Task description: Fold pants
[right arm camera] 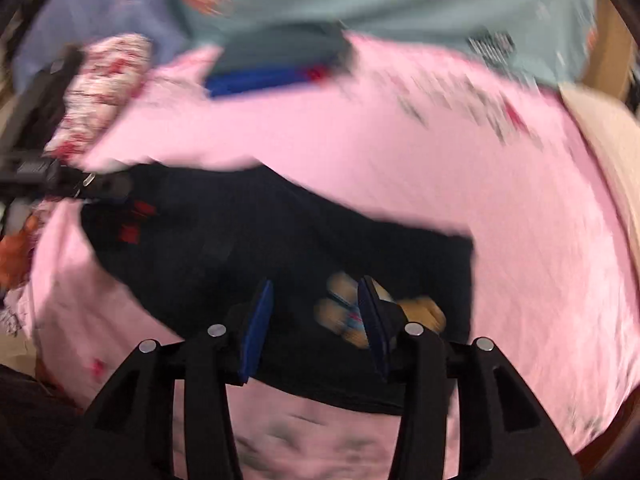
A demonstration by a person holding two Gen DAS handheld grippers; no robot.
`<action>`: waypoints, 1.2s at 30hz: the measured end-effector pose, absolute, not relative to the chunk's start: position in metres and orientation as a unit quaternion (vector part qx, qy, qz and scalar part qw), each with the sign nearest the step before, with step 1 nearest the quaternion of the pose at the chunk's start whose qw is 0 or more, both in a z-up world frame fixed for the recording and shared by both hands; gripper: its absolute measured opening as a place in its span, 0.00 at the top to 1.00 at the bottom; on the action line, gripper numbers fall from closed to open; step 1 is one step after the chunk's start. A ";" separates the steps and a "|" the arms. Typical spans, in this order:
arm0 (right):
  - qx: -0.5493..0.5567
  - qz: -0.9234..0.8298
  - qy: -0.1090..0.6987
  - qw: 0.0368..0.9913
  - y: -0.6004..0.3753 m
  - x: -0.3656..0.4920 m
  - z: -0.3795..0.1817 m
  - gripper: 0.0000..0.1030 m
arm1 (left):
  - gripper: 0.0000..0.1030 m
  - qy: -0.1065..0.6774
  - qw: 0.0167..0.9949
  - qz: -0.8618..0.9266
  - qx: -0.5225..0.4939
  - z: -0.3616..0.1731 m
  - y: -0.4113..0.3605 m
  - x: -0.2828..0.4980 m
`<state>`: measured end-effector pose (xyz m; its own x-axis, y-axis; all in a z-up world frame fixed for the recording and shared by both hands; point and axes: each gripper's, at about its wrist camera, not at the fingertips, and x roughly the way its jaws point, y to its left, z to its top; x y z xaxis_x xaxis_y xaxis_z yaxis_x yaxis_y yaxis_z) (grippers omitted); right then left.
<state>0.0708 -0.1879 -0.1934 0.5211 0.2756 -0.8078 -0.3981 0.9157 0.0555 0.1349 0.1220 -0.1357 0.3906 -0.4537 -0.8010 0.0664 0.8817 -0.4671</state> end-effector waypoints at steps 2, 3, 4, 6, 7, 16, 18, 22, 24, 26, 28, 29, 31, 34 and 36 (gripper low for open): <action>-0.101 0.233 0.424 0.869 -0.152 0.060 -0.182 0.56 | 0.22 0.515 0.830 -0.127 -0.172 -0.123 0.157 0.139; -0.127 0.255 0.406 0.869 -0.125 0.053 -0.178 0.55 | 0.22 0.514 0.833 -0.110 -0.175 -0.120 0.179 0.144; -0.148 0.273 0.392 0.866 -0.102 0.047 -0.177 0.55 | 0.22 0.518 0.831 -0.099 -0.179 -0.121 0.195 0.150; -0.180 0.305 0.369 0.859 -0.058 0.033 -0.174 0.54 | 0.22 0.534 0.820 -0.081 -0.192 -0.129 0.225 0.161; -0.196 0.319 0.359 0.855 -0.037 0.027 -0.176 0.54 | 0.22 0.545 0.812 -0.075 -0.198 -0.135 0.235 0.166; -0.291 0.334 0.328 0.834 0.085 0.008 -0.214 0.54 | 0.22 0.589 0.772 -0.112 -0.209 -0.178 0.240 0.184; -0.299 0.328 0.340 0.829 0.098 0.014 -0.226 0.54 | 0.22 0.592 0.768 -0.119 -0.212 -0.184 0.240 0.185; -0.330 0.308 0.358 0.817 0.120 0.028 -0.252 0.54 | 0.22 0.595 0.764 -0.124 -0.217 -0.192 0.239 0.187; -0.329 0.307 0.370 0.813 0.124 0.034 -0.261 0.53 | 0.22 0.598 0.760 -0.123 -0.221 -0.196 0.241 0.188; -0.310 0.317 0.384 0.810 0.121 0.040 -0.263 0.57 | 0.22 0.601 0.757 -0.123 -0.224 -0.200 0.243 0.188; -0.299 0.324 0.392 0.807 0.119 0.044 -0.260 0.74 | 0.22 0.603 0.755 -0.123 -0.226 -0.201 0.247 0.188; -0.300 0.321 0.390 0.809 0.117 0.045 -0.256 0.87 | 0.22 0.604 0.754 -0.122 -0.229 -0.201 0.249 0.188; -0.299 0.314 0.377 0.819 0.111 0.045 -0.247 0.91 | 0.22 0.604 0.751 -0.119 -0.240 -0.200 0.255 0.187; -0.293 0.304 0.352 0.836 0.101 0.042 -0.233 0.92 | 0.21 0.602 0.746 -0.126 -0.254 -0.195 0.259 0.186; -0.290 0.301 0.343 0.841 0.098 0.040 -0.228 0.92 | 0.20 0.607 0.743 -0.134 -0.249 -0.194 0.255 0.186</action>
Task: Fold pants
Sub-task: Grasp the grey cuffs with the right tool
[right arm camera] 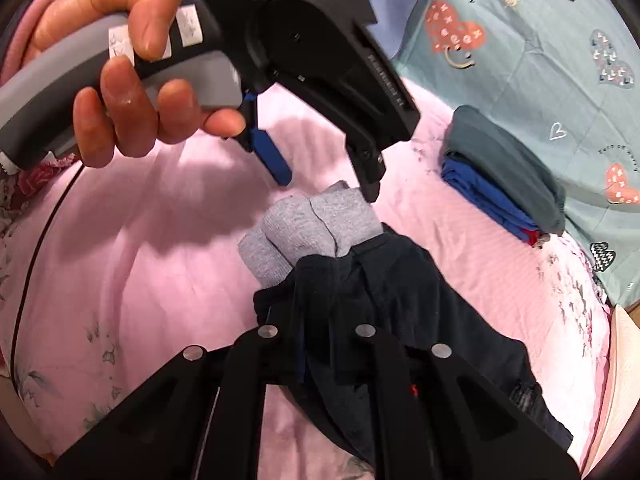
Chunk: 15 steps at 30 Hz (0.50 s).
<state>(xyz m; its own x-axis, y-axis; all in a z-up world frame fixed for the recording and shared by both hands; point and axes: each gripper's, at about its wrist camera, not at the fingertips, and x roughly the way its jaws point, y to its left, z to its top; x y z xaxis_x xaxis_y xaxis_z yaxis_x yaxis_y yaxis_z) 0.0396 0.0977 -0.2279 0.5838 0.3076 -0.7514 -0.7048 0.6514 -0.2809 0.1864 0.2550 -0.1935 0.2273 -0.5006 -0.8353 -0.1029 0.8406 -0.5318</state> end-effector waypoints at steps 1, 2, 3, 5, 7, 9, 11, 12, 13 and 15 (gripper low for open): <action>-0.288 0.300 0.341 0.843 0.095 0.038 -0.227 0.92 | 0.19 0.609 0.742 -0.137 -0.245 -0.193 0.252 0.186; -0.286 0.298 0.340 0.845 0.095 0.038 -0.227 0.92 | 0.19 0.612 0.739 -0.141 -0.242 -0.194 0.249 0.187; -0.284 0.297 0.339 0.846 0.093 0.036 -0.226 0.92 | 0.18 0.618 0.735 -0.145 -0.240 -0.195 0.246 0.187; -0.282 0.294 0.336 0.849 0.092 0.038 -0.227 0.92 | 0.16 0.630 0.725 -0.145 -0.240 -0.200 0.242 0.188; -0.282 0.293 0.335 0.850 0.091 0.037 -0.228 0.92 | 0.15 0.642 0.713 -0.140 -0.246 -0.205 0.240 0.187; -0.281 0.293 0.333 0.851 0.090 0.035 -0.227 0.92 | 0.14 0.651 0.705 -0.130 -0.250 -0.207 0.239 0.186; -0.281 0.292 0.331 0.852 0.090 0.035 -0.225 0.92 | 0.14 0.657 0.697 -0.129 -0.255 -0.207 0.237 0.184; -0.280 0.292 0.330 0.853 0.090 0.035 -0.225 0.92 | 0.14 0.665 0.687 -0.128 -0.262 -0.209 0.236 0.184; -0.279 0.292 0.331 0.853 0.090 0.035 -0.225 0.92 | 0.14 0.669 0.681 -0.128 -0.271 -0.212 0.235 0.184; -0.278 0.289 0.330 0.854 0.091 0.035 -0.226 0.92 | 0.27 0.666 0.676 -0.133 -0.287 -0.214 0.233 0.184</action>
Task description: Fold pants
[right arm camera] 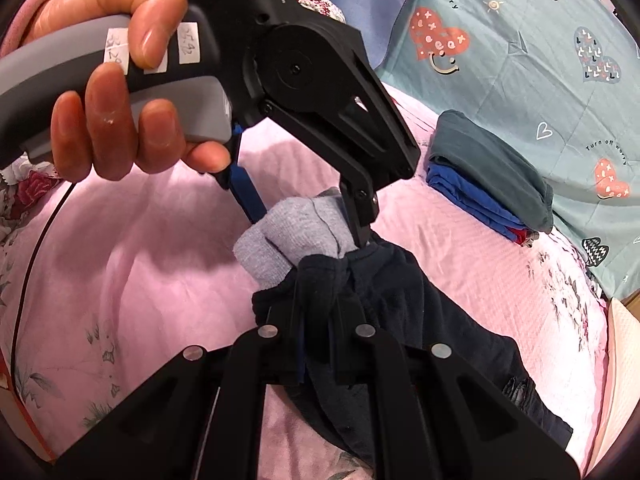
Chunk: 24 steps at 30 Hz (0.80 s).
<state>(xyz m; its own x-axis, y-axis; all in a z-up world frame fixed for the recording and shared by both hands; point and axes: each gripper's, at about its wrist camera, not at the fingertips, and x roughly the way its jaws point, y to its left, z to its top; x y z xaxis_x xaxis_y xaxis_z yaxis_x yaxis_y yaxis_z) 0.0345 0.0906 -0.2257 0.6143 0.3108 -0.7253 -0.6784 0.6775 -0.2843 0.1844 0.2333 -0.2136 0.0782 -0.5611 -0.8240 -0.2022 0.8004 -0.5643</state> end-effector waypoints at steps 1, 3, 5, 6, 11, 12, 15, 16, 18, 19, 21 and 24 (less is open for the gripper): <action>-0.277 0.289 0.332 0.854 0.091 0.034 -0.226 0.91 | 0.37 0.662 0.674 -0.142 -0.296 -0.213 0.231 0.185; -0.277 0.288 0.339 0.852 0.092 0.034 -0.228 0.63 | 0.50 0.659 0.673 -0.140 -0.305 -0.209 0.229 0.185; -0.284 0.271 0.323 0.861 0.094 0.029 -0.224 0.38 | 0.56 0.660 0.673 -0.129 -0.308 -0.207 0.228 0.185; -0.286 0.268 0.304 0.868 0.095 0.024 -0.221 0.35 | 0.57 0.660 0.670 -0.126 -0.317 -0.206 0.229 0.185; -0.331 0.251 0.297 0.859 0.123 0.015 -0.237 0.31 | 0.60 0.654 0.666 -0.114 -0.341 -0.200 0.229 0.183; -0.326 0.259 0.299 0.859 0.124 0.016 -0.241 0.28 | 0.61 0.650 0.669 -0.112 -0.341 -0.199 0.230 0.182; -0.359 0.258 0.299 0.846 0.138 0.013 -0.257 0.28 | 0.61 0.646 0.667 -0.122 -0.351 -0.197 0.231 0.182; -0.361 0.260 0.298 0.844 0.141 0.013 -0.260 0.27 | 0.61 0.647 0.672 -0.124 -0.339 -0.195 0.228 0.183; -0.356 0.260 0.289 0.850 0.139 0.013 -0.263 0.25 | 0.61 0.649 0.677 -0.131 -0.323 -0.194 0.223 0.183; -0.357 0.255 0.292 0.850 0.138 0.017 -0.266 0.25 | 0.61 0.649 0.679 -0.134 -0.315 -0.193 0.222 0.182; -0.352 0.247 0.304 0.850 0.133 0.027 -0.270 0.25 | 0.61 0.649 0.681 -0.140 -0.310 -0.192 0.221 0.183; -0.315 0.251 0.337 0.851 0.118 0.045 -0.273 0.53 | 0.61 0.646 0.686 -0.145 -0.301 -0.189 0.218 0.186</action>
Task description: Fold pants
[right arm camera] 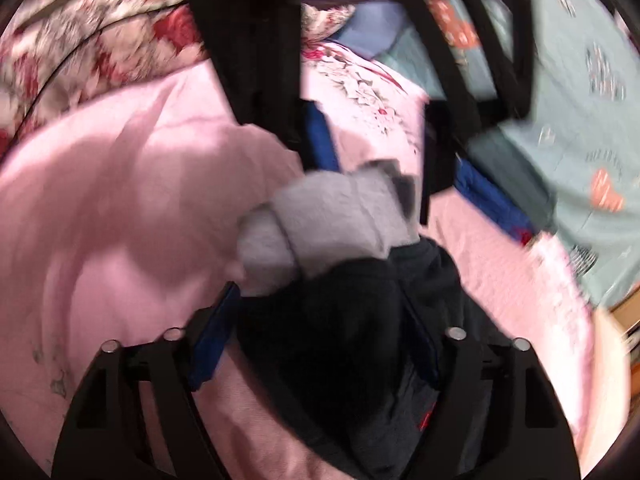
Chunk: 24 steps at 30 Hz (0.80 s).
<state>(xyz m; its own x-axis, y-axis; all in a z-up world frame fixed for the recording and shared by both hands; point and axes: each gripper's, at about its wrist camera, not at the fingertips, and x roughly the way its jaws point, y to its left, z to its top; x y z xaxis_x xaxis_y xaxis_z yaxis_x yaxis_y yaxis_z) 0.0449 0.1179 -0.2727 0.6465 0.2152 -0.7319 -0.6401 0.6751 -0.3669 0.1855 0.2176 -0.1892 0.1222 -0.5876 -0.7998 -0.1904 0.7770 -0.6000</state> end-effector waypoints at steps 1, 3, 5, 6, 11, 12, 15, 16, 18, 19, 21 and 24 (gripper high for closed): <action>-0.312 0.259 0.341 0.848 0.116 0.047 -0.272 0.62 | 0.61 0.645 0.689 -0.144 -0.295 -0.189 0.218 0.185; -0.316 0.247 0.337 0.852 0.112 0.048 -0.268 0.78 | 0.61 0.646 0.696 -0.140 -0.281 -0.186 0.217 0.187; -0.303 0.246 0.332 0.858 0.105 0.048 -0.259 0.80 | 0.61 0.642 0.704 -0.141 -0.270 -0.183 0.216 0.188; -0.295 0.246 0.327 0.863 0.099 0.047 -0.251 0.81 | 0.55 0.637 0.710 -0.143 -0.264 -0.179 0.215 0.187; -0.262 0.250 0.315 0.877 0.079 0.043 -0.221 0.81 | 0.32 0.610 0.737 -0.131 -0.259 -0.154 0.221 0.181; -0.258 0.250 0.315 0.879 0.076 0.043 -0.218 0.81 | 0.30 0.601 0.740 -0.130 -0.273 -0.148 0.225 0.179; -0.249 0.249 0.314 0.882 0.073 0.042 -0.213 0.81 | 0.19 0.606 0.737 -0.115 -0.277 -0.144 0.229 0.178; -0.249 0.249 0.314 0.882 0.073 0.042 -0.213 0.81 | 0.17 0.617 0.730 -0.113 -0.271 -0.148 0.226 0.180; -0.247 0.250 0.318 0.881 0.071 0.043 -0.213 0.81 | 0.16 0.651 0.702 -0.112 -0.266 -0.160 0.218 0.182; -0.248 0.250 0.317 0.881 0.071 0.043 -0.214 0.81 | 0.16 0.664 0.688 -0.118 -0.268 -0.167 0.213 0.183; -0.246 0.250 0.320 0.880 0.070 0.040 -0.215 0.81 | 0.14 0.677 0.665 -0.130 -0.286 -0.177 0.205 0.186; -0.247 0.249 0.323 0.879 0.068 0.040 -0.217 0.81 | 0.13 0.694 0.641 -0.130 -0.303 -0.187 0.198 0.192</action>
